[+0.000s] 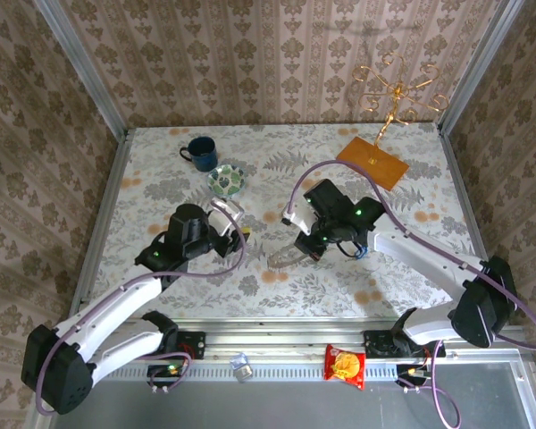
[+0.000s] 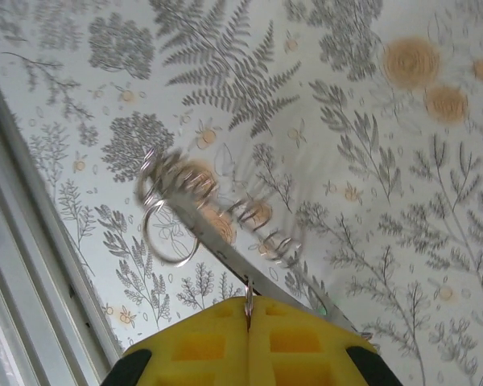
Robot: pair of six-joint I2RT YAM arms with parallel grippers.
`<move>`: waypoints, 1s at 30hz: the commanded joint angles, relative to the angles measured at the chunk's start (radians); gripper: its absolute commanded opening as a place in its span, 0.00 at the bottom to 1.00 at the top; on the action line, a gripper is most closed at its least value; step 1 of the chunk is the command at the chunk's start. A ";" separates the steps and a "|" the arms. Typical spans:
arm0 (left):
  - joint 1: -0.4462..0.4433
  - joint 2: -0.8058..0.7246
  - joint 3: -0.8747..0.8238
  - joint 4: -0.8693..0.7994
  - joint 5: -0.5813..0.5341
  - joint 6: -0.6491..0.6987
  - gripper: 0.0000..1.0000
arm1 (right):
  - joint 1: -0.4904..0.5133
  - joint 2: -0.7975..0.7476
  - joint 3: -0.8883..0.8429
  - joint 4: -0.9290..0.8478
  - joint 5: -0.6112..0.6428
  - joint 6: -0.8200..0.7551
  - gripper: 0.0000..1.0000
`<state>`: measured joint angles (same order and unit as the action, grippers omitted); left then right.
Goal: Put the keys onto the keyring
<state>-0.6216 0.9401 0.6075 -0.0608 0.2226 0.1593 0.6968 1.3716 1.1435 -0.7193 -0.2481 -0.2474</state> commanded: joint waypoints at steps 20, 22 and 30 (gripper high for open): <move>0.003 -0.174 -0.140 0.255 -0.333 -0.047 0.54 | 0.075 0.151 -0.003 0.484 -0.125 0.140 0.00; 0.005 -0.222 -0.164 0.250 -0.407 -0.090 0.54 | 0.100 0.200 0.008 0.542 -0.137 0.210 0.00; 0.006 -0.337 -0.217 0.189 -0.504 -0.208 0.54 | 0.142 0.286 -0.020 0.624 -0.100 0.219 0.00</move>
<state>-0.6205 0.6224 0.4038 0.1509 -0.2165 0.0235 0.8391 1.6573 1.1412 -0.1223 -0.3622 -0.0246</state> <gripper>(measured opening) 0.538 0.063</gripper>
